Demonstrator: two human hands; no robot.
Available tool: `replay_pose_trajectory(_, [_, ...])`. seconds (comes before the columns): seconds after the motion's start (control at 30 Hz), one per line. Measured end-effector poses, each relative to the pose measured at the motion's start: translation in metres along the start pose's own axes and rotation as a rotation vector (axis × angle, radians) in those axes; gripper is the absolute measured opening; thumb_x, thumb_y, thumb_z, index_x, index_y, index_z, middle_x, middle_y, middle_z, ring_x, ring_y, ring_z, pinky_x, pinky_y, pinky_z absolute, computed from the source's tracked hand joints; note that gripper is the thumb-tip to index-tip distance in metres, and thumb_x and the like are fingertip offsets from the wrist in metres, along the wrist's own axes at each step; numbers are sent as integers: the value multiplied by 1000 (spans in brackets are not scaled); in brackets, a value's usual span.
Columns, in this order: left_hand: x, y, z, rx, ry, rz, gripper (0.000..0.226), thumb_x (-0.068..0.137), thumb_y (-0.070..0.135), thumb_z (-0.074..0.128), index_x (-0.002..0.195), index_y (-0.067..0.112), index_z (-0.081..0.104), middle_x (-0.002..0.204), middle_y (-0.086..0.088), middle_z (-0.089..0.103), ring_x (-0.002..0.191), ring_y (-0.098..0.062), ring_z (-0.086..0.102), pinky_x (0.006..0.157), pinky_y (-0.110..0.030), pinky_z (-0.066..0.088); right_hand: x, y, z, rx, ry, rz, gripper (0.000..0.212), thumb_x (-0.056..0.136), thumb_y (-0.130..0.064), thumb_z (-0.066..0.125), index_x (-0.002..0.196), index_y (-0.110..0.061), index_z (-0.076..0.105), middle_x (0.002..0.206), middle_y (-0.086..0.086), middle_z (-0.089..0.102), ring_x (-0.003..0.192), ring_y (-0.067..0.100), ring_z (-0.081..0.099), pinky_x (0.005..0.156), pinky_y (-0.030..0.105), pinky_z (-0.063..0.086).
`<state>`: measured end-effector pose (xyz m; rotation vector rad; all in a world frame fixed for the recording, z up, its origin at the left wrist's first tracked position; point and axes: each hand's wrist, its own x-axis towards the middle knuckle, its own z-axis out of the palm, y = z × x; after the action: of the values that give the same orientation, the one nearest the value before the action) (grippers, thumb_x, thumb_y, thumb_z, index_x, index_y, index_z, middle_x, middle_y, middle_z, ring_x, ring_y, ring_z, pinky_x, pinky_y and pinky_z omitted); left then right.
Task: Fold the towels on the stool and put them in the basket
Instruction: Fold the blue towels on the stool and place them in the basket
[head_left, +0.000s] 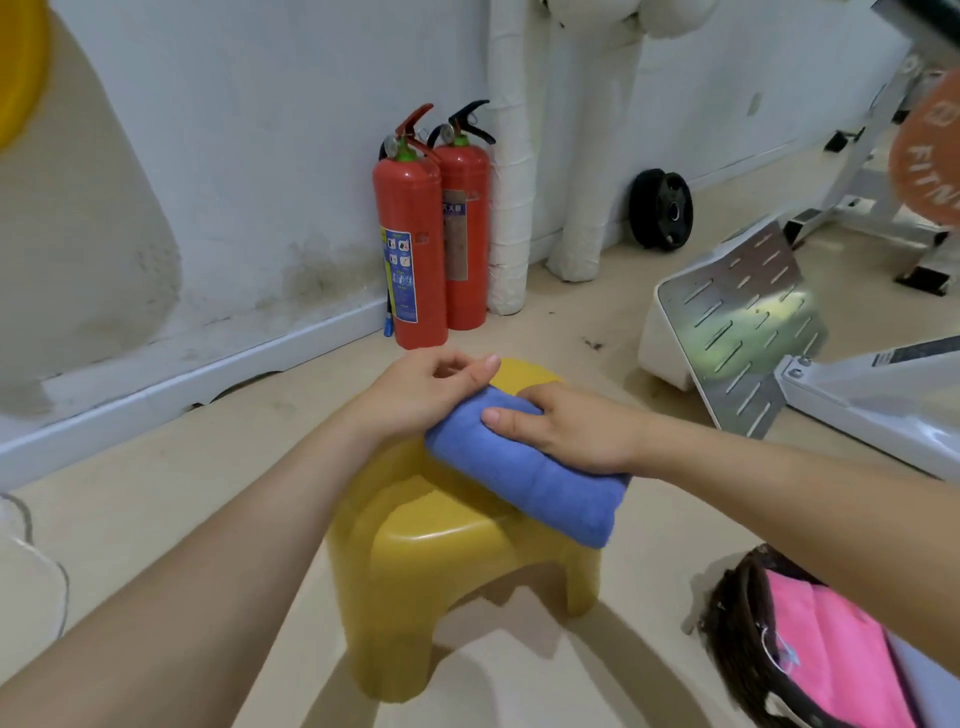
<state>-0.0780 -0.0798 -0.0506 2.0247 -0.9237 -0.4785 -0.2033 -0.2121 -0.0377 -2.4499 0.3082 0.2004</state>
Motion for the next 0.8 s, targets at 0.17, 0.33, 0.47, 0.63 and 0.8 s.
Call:
replay_pose_trajectory(0.17, [-17,59,30,-500,-376,-143,52,79,58,64,113,19,67,106,-4,72,91,-16,68,75,-31,54,-57,20,-44,42,174,-127,39,93,-56,41,84,-22,57,76,-10,61,71,8,58,69,28,46])
replay_pose_trajectory(0.33, [-8,118,93,-427,-332,8,45,83,45,66,110,9,65,102,-6,73,92,-17,69,73,-29,53,-120,79,-87,190,83,-8,68,72,-80,49,113,-27,61,106,-6,70,97,11,67,91,38,52])
replay_pose_trajectory(0.47, [-13,158,159,-100,-292,219,17,91,39,60,92,22,63,79,16,69,74,4,62,67,-16,46,-178,148,-112,328,-177,80,41,80,-47,70,114,-26,64,109,-2,71,101,15,68,92,39,53])
replay_pose_trajectory(0.63, [-23,169,235,358,-356,510,21,87,35,63,102,26,51,93,11,60,84,-5,54,74,-26,43,-211,254,-94,-83,90,103,6,80,-24,70,86,-25,70,59,-8,54,56,4,48,60,30,43])
replay_pose_trajectory(0.8, [-30,174,301,506,-413,625,21,90,37,57,104,26,47,96,9,52,83,-9,46,69,-25,36,-241,314,-53,553,-119,548,49,94,-63,30,117,-25,50,74,13,67,50,15,63,51,27,52])
